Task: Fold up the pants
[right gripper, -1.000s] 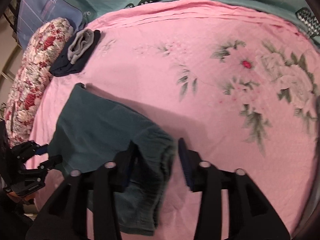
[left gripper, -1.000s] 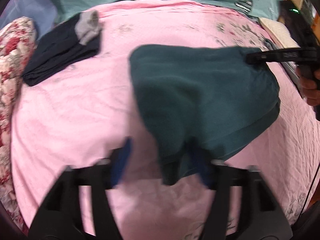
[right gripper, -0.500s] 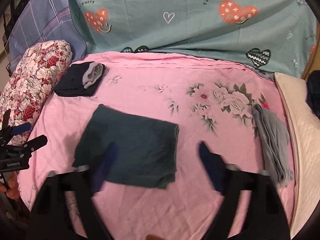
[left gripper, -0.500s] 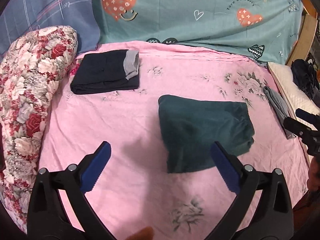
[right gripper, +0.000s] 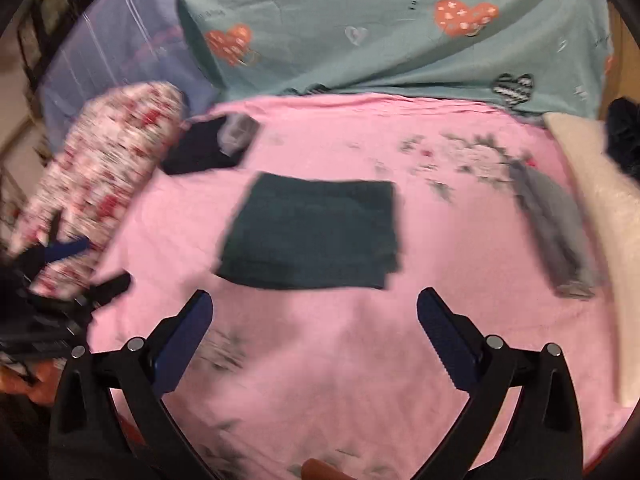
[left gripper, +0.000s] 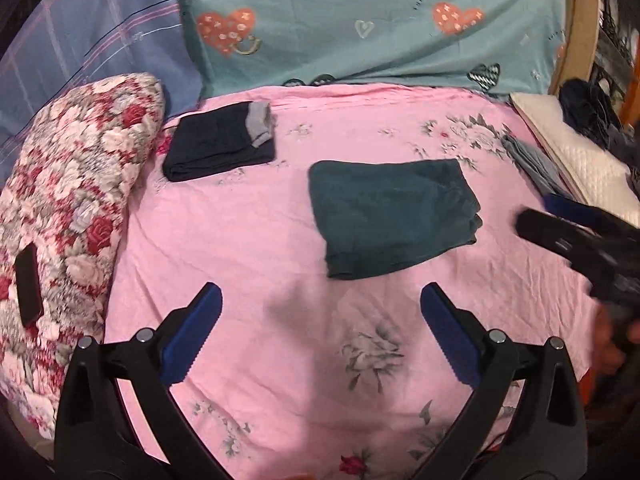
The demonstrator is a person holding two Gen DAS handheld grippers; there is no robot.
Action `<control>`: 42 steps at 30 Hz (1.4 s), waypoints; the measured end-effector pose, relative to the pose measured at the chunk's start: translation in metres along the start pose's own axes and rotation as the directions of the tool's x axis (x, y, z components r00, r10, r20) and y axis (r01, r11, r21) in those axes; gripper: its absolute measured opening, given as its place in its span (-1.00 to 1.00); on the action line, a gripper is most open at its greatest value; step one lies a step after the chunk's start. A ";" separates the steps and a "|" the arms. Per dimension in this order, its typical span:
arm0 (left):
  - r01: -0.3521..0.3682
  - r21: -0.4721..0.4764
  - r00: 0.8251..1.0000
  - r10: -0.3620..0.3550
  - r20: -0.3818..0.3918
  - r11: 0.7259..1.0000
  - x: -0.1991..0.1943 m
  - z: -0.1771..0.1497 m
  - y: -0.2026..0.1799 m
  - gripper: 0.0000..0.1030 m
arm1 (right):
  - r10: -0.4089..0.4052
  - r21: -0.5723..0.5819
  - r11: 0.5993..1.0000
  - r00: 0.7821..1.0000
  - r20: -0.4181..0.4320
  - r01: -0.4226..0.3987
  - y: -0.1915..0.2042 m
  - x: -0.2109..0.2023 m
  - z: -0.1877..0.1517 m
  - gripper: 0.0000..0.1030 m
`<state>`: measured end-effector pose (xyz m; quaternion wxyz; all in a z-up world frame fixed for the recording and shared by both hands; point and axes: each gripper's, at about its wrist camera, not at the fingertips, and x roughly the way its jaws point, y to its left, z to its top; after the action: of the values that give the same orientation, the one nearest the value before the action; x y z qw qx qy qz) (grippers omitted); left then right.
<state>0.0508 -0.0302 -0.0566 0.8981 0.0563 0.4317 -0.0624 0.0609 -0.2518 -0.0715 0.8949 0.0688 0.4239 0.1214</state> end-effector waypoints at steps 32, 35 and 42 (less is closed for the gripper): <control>0.074 0.042 0.996 -0.076 0.053 0.996 -0.007 0.035 -0.043 0.96 | -0.239 -0.019 0.971 0.961 -0.139 0.239 0.023 -0.005 -0.015 0.79; 0.085 0.065 0.994 -0.088 0.058 0.994 -0.011 0.033 -0.050 0.96 | -0.273 0.021 0.961 0.957 -0.097 0.276 0.012 -0.030 -0.019 0.80; 0.085 0.077 0.995 -0.089 0.054 0.993 -0.019 0.025 -0.051 0.96 | -0.293 0.041 0.954 0.954 -0.058 0.295 0.006 -0.052 -0.024 0.87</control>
<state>0.0504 -0.0832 -0.0284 0.9037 0.0690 0.4054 -0.1190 0.0095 -0.2603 -0.0463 0.8900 0.0237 0.4548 -0.0219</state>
